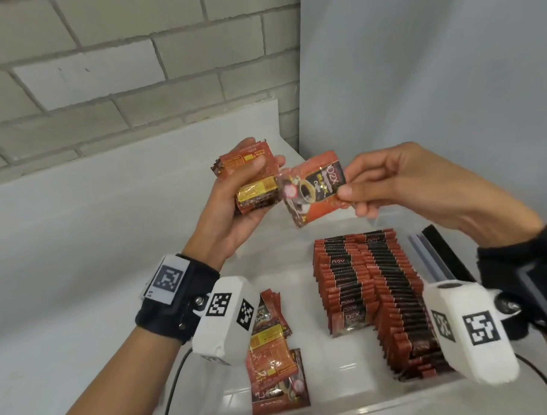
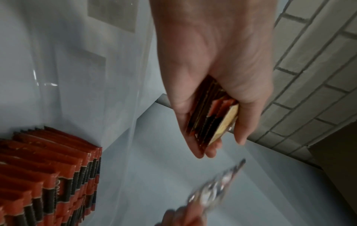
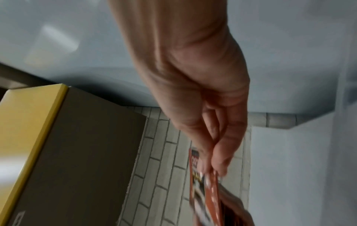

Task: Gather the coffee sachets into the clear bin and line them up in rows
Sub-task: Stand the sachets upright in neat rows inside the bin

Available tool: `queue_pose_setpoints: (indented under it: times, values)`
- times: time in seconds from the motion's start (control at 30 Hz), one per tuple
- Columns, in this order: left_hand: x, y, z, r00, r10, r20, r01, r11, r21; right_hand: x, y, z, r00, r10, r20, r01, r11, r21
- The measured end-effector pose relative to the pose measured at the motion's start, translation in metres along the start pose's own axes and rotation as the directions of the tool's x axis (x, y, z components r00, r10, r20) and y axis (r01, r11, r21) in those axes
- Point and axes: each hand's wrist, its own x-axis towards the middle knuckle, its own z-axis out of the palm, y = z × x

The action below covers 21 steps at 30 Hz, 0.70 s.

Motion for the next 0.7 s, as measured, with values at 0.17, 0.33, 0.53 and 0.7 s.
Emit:
queue_pose_setpoints:
  times: [0.17, 0.33, 0.53, 0.7]
  values:
    - [-0.001, -0.001, 0.001, 1.000, -0.029, 0.006, 0.029, 0.999, -0.036, -0.034, 0.008, -0.002, 0.967, 0.152, 0.206, -0.046, 0.894, -0.445]
    - [-0.001, 0.000, 0.000, 0.999, -0.033, -0.017, 0.032, 0.998, -0.052, -0.046, 0.029, 0.016, 0.965, 0.196, 0.176, -0.046, 0.782, -0.621]
    - [-0.002, 0.001, 0.002, 0.998, -0.027, -0.059, 0.024, 0.999, -0.046, -0.054, 0.045, 0.036, 0.981, 0.142, 0.129, -0.009, 0.707, -0.708]
    - [-0.003, 0.000, 0.002, 0.997, -0.037, -0.065, 0.037, 0.999, 0.012, -0.057, 0.049, 0.039, 0.983, 0.142, 0.119, -0.016, 0.703, -0.711]
